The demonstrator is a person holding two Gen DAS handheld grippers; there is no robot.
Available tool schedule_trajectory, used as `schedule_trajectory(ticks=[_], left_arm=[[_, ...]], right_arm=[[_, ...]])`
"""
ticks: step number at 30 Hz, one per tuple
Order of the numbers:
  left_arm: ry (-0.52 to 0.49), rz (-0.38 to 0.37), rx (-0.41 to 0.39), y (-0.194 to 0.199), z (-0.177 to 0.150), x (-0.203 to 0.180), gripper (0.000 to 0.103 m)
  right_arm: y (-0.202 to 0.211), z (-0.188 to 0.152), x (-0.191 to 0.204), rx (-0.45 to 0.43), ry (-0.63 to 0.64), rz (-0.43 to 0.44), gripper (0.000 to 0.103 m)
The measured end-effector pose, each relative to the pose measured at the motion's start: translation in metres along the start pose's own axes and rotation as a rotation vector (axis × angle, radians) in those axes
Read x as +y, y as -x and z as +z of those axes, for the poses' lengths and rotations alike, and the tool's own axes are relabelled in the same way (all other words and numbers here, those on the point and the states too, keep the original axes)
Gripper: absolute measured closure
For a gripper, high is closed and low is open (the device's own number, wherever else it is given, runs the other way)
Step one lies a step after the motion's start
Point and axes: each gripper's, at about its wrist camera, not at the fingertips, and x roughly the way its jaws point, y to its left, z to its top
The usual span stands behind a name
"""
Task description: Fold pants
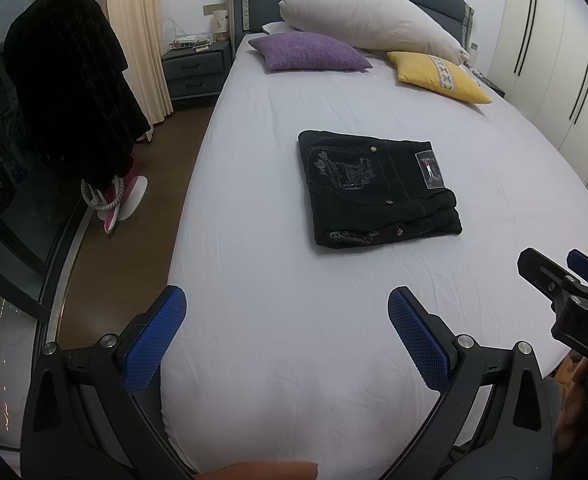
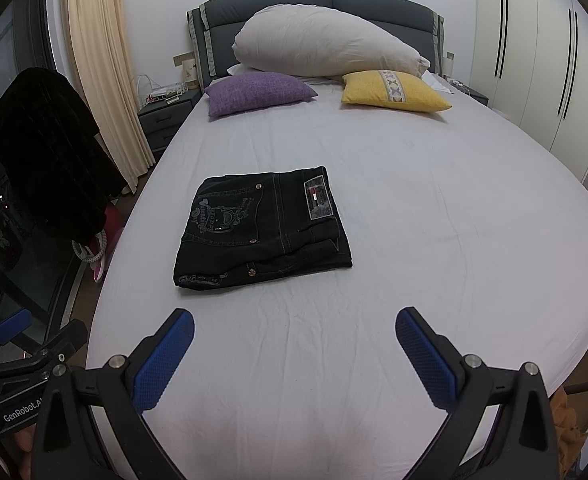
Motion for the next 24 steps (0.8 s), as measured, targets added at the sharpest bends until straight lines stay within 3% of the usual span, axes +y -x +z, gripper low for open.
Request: schedule_trajectory(ticks=[24], left_arm=[[-0.001,-0.001,0.007,-0.0041,-0.0023,-0.0002,0.0]], right_arm=[[0.0002,-0.0001,-0.0006,0.002,0.0,0.001,0.0]])
